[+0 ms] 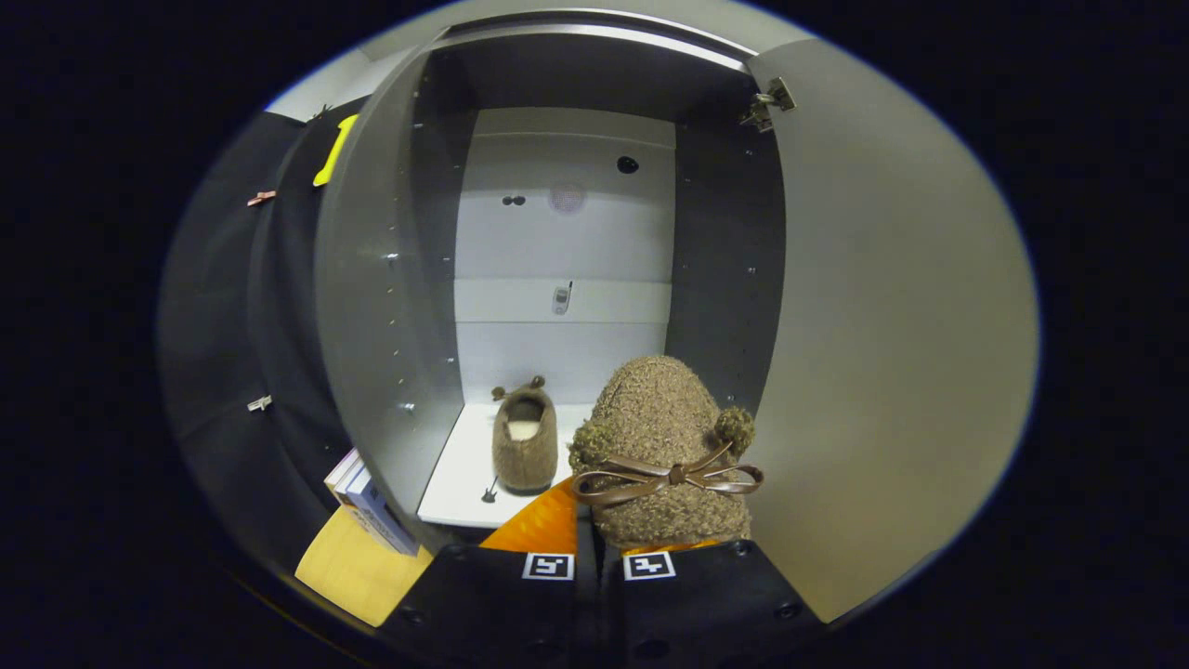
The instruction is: Open the shoe cabinet door, grab the shoes and put them into the shoe cabinet, then close the shoe cabinet door.
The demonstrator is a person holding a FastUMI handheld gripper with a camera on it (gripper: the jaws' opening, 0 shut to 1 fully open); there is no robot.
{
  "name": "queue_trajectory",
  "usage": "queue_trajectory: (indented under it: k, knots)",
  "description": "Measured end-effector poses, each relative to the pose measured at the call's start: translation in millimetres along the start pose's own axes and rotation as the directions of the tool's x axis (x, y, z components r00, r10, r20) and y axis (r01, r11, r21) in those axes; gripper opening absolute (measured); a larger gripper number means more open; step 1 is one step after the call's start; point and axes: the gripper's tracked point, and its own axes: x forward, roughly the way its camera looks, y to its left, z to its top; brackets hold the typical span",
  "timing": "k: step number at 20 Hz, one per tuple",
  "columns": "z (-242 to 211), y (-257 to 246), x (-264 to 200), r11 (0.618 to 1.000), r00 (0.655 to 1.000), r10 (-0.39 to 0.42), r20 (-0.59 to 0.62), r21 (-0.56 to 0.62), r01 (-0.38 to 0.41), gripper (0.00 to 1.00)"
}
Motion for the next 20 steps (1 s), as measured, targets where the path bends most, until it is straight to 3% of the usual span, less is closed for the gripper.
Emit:
queue_trajectory:
  k: [12, 20]
  knots:
    - [31.3, 1.4, 166.3, 1.0, 0.996, 0.011, -0.086, -0.008, -0.012, 0.05]
    - [-23.9, -3.0, 245.8, 1.0, 0.974, 0.002, -0.227, 0.0, -0.002, 0.05]
